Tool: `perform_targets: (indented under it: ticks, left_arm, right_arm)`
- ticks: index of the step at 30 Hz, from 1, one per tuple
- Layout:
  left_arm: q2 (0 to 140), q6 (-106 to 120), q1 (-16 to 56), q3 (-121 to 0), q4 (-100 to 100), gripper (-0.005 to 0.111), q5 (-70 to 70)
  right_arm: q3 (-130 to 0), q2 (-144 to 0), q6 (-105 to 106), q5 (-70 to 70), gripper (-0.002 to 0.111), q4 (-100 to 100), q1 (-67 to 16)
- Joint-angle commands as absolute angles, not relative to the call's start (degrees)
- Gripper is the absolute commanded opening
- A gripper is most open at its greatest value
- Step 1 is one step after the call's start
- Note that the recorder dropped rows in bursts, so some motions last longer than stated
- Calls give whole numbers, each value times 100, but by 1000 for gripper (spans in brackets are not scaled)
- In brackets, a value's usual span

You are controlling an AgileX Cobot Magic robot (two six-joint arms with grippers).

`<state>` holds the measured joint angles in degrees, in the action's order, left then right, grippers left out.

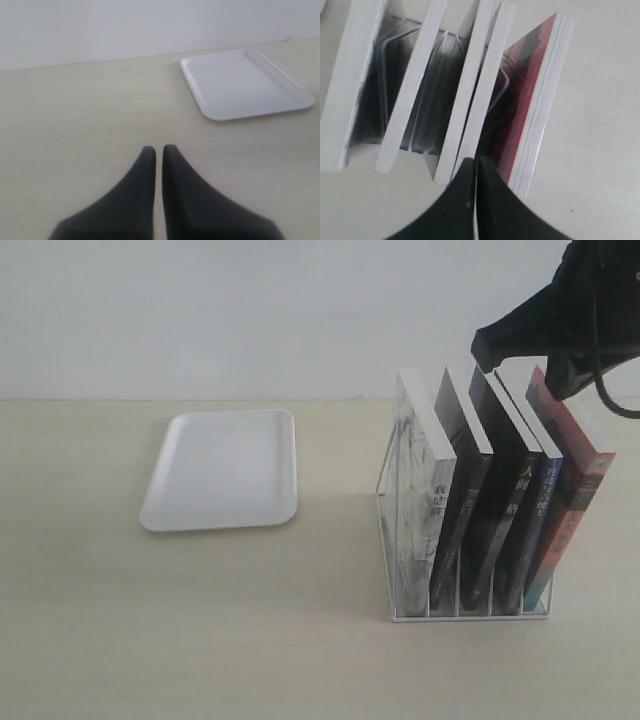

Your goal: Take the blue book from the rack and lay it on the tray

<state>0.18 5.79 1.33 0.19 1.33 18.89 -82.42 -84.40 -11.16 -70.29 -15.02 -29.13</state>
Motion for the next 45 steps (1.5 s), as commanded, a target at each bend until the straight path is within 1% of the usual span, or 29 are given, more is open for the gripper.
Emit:
perform_targets:
  ticks: [1, 7, 20, 45]
  left_arm:
    - [0, 602, 122, 0, 146, 5, 1800]
    - [0, 602, 122, 0, 146, 5, 1800]
    - [0, 602, 122, 0, 146, 5, 1800]
    - [0, 602, 122, 0, 146, 5, 1800]
  right_arm:
    - [-8305, -8624, -1165, -6996, 0, -1586, -2697]
    - [-8777, -9067, -967, -6996, 0, -1096, -2233]
    - [-9673, -9967, -734, -6940, 0, -909, -2223]
    - [-9665, -10191, -753, -6996, 0, -1293, -2223]
